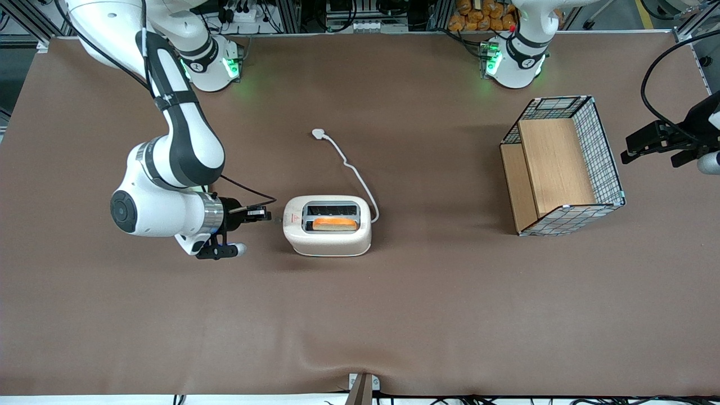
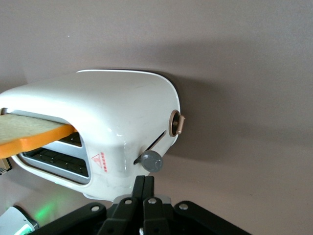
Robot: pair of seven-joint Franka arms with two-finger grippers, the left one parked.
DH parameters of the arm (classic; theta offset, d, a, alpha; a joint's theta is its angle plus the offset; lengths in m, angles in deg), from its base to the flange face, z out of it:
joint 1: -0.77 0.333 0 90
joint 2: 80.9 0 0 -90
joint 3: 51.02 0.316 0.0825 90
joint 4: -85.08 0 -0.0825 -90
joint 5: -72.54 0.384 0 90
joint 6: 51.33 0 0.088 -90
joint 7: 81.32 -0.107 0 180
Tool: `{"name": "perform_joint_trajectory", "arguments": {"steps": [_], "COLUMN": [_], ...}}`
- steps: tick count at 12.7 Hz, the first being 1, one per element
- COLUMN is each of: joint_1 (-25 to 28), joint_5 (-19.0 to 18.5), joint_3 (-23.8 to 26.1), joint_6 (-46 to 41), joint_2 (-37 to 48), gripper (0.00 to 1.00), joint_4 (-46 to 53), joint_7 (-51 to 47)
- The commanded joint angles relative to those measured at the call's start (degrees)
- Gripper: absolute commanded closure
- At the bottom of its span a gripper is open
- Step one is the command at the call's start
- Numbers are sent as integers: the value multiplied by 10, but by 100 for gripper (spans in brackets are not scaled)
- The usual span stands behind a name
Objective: Press toaster button with right arm
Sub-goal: 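Move the right gripper to the toaster's lever end and align with the lever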
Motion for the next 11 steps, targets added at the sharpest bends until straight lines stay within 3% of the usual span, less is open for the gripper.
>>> {"name": "perform_joint_trajectory", "arguments": {"steps": [1,11], "joint_1": [10,9], "joint_5": [22,39], "joint_3": [-2,-2], "joint_6": [0,30], "joint_2": [-15,-63], "gripper": [100,100], "joint_4": [4,4], "joint_7": [4,4]}}
